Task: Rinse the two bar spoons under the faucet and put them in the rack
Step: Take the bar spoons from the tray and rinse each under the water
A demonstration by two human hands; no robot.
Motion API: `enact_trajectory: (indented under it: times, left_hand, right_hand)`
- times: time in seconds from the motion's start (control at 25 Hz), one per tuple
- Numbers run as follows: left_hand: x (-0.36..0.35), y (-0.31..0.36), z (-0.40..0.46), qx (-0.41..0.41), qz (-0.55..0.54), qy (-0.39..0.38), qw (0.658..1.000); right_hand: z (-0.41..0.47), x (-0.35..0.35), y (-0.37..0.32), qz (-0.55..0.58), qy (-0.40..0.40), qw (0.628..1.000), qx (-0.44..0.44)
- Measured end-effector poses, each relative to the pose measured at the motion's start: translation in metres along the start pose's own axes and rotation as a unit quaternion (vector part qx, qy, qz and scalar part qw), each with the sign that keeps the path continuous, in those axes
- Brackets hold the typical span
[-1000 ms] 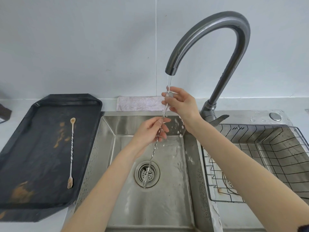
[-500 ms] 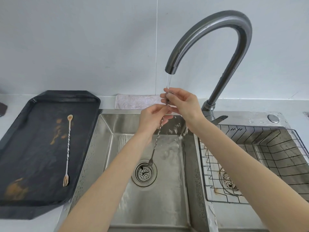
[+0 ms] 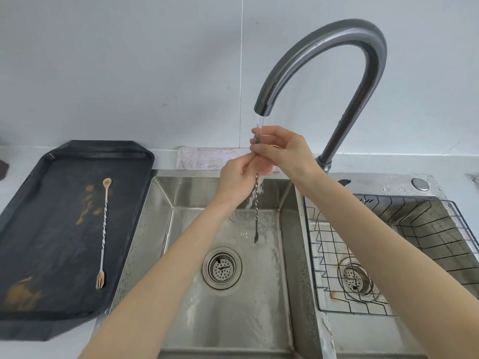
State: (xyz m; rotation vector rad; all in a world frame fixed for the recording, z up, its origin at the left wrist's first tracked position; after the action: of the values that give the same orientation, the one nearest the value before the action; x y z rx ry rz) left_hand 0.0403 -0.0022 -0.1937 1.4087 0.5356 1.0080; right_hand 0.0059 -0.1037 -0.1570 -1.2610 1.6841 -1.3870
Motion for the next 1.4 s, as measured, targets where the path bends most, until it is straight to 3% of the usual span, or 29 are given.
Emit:
enact_trajectory:
  times: [0.12, 0.44, 0.68, 1.12, 1.4]
  left_hand:
    - [0.0, 0.001, -0.003, 0.007, -0.038, -0.02, 0.999]
    - [0.011, -0.002, 0.001, 0.049, -0.078, 0.043, 0.995]
    - [0.006, -0.012, -0.012, 0.068, -0.065, -0.03, 0.995]
    - [0.0, -0.012, -0.006, 0.064, -0.019, -0.051, 0.996]
    - [0.005, -0.024, -0.015, 0.067, -0.038, -0.054, 0.996]
  right_hand:
    - [0.001, 0.001, 0.0, 0.005, 0.02, 1.0, 0.003]
    - [0.002, 0.002, 0.005, 0.063, -0.026, 0.998, 0.008]
    - [0.0, 0.002, 0.001, 0.07, 0.007, 0.998, -0.008]
    - [-0.002, 0.007, 0.002, 0.025, -0.033, 0.999, -0.003]
    - [0.004, 0.0, 0.012, 0.056, 0.039, 0.998, 0.005]
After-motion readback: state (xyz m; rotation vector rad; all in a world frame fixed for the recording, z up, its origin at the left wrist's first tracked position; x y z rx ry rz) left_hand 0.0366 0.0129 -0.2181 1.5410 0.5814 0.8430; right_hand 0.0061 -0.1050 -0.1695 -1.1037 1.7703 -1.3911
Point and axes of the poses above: each hand's wrist, its own z-axis towards the middle knuckle, its own x-axis out of the back of the hand, y = z × x, the point moved 1 cm from there along z, towards the middle knuckle, and after that the axes turned 10 degrees about -x, right-handed, at the moved point
